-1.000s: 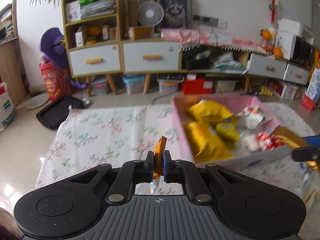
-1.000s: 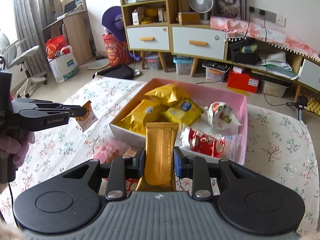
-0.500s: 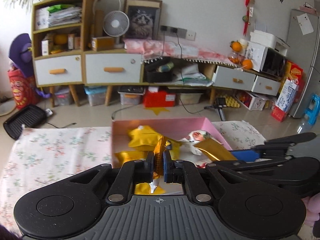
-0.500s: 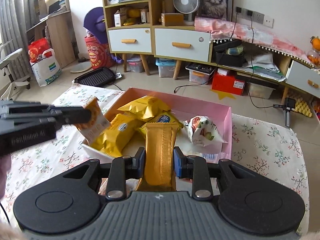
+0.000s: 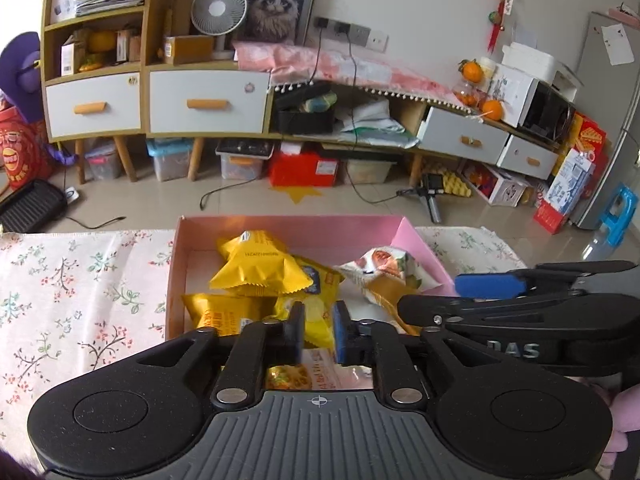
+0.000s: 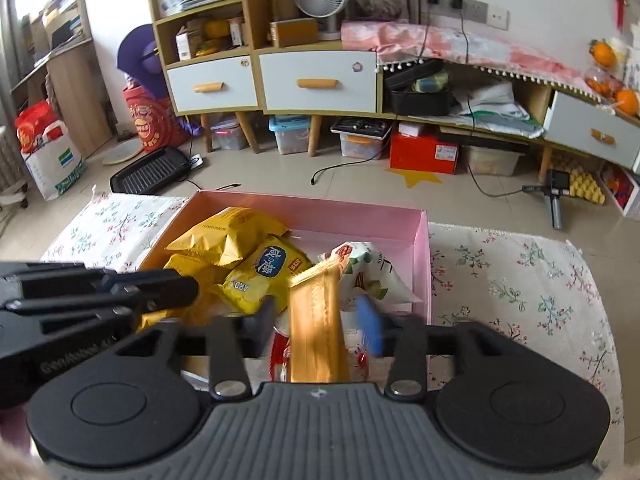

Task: Organize snacks
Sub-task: 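Carry both held snacks into the pink box and open both tools, then raise both tools from the box and move over the remaining snacks, then grasp white printed packet with left tool while right tool grasps cream-yellow packet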

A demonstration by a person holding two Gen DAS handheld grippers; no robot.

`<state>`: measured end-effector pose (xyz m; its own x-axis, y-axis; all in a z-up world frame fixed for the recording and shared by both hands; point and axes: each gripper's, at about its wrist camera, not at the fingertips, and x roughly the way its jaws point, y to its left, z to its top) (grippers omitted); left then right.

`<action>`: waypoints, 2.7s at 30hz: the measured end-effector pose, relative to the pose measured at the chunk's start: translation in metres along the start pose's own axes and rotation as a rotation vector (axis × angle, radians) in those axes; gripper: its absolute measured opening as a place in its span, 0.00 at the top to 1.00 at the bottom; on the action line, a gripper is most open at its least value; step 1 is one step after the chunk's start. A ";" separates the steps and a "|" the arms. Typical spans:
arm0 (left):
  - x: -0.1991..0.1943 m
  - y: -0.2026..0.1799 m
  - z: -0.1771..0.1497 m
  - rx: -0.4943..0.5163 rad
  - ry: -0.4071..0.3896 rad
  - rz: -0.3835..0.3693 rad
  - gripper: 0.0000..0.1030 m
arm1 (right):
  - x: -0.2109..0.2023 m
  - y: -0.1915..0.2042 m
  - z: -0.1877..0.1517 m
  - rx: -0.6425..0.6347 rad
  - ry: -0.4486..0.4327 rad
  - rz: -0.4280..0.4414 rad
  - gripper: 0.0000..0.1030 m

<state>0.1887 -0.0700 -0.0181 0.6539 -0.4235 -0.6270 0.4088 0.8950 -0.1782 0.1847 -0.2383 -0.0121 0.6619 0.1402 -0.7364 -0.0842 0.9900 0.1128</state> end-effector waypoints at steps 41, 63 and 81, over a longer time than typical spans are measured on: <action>-0.091 -0.007 -0.074 0.051 0.076 0.106 0.04 | -0.075 0.010 -0.050 -0.120 -0.021 -0.053 0.01; -0.079 -0.036 -0.152 0.119 0.139 0.018 0.04 | -0.060 -0.014 -0.127 -0.364 0.185 -0.023 0.01; -0.059 -0.033 -0.148 0.055 0.141 0.041 0.06 | -0.037 -0.022 -0.120 -0.398 0.133 -0.055 0.01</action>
<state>0.0425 -0.0538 -0.0878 0.5761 -0.3595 -0.7341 0.4203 0.9005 -0.1112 0.0731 -0.2641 -0.0675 0.5739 0.0616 -0.8166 -0.3499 0.9200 -0.1765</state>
